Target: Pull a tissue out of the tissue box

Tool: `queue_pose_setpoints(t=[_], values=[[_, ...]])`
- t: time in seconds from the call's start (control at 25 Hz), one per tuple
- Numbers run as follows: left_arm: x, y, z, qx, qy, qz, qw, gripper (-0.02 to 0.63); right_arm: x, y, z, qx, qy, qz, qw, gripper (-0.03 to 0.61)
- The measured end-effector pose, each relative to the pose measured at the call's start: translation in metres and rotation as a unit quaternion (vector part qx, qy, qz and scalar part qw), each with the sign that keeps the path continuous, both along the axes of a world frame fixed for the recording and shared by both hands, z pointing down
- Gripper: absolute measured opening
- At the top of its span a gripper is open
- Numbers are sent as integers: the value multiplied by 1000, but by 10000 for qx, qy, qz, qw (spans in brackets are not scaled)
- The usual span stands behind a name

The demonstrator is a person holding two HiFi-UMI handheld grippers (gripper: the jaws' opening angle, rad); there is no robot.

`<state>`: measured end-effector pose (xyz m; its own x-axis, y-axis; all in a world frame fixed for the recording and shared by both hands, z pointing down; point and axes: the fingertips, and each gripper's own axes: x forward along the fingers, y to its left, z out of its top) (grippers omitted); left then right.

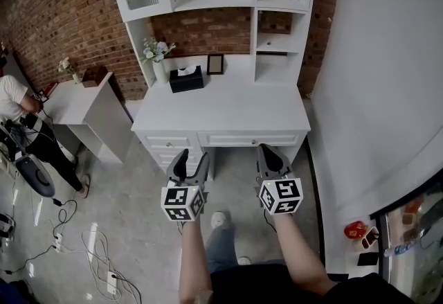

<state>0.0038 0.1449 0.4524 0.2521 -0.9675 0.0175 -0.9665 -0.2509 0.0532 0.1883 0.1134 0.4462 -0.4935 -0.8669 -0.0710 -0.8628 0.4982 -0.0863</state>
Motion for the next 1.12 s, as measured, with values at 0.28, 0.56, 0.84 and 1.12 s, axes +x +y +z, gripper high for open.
queue_pose_setpoints(t=[0.28,0.56,0.84,1.12], values=[[-8,-50,-6,168,103,76,9998,221,-4,-45,-12,170,104,94,9998,-1],[-32,-133,-2,197,118,192,9996,221,-29,-123,-6,200,268,178,9993,-1],[-78,-234,16,-74,185,257,9995,221,-75,-223,11,-82,232,254,9994,-1],[-119,-345,24,-283,36,444,9986,221,-128,-329,17,-295,186,328,9989,0]])
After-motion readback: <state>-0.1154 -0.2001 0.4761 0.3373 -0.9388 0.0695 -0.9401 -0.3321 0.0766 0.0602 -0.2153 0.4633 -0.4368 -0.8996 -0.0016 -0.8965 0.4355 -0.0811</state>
